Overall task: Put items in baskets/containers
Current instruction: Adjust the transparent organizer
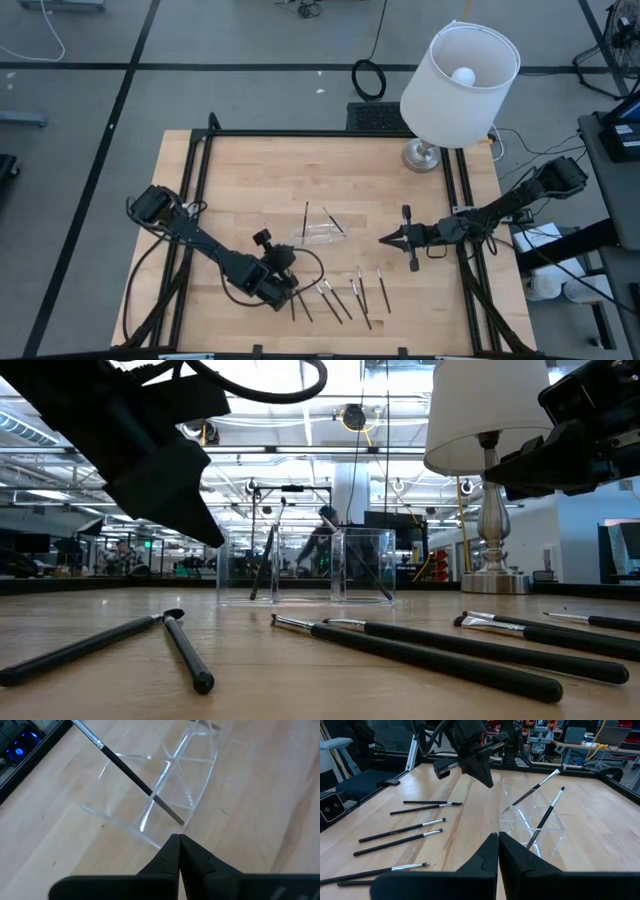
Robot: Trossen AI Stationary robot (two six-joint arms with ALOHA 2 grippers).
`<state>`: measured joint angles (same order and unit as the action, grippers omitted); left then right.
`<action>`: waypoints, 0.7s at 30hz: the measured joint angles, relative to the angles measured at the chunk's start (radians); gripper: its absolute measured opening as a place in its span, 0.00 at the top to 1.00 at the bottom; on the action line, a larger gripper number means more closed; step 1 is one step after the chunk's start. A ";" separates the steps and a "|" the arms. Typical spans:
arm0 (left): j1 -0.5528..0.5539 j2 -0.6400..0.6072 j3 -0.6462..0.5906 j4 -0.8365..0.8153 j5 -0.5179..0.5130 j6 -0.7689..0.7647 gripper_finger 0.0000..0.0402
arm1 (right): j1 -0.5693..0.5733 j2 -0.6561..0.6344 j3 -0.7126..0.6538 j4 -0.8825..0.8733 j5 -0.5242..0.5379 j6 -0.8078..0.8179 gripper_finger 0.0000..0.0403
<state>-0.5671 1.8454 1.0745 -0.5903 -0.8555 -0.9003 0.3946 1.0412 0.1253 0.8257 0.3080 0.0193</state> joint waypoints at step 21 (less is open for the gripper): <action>0.074 0.000 0.000 -0.011 -0.043 -0.056 0.98 | 0.000 0.000 0.000 0.015 0.000 0.022 1.00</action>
<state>-0.4927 1.8454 1.0748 -0.6010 -0.8981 -0.9564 0.3946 1.0412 0.1253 0.8406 0.3081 0.0413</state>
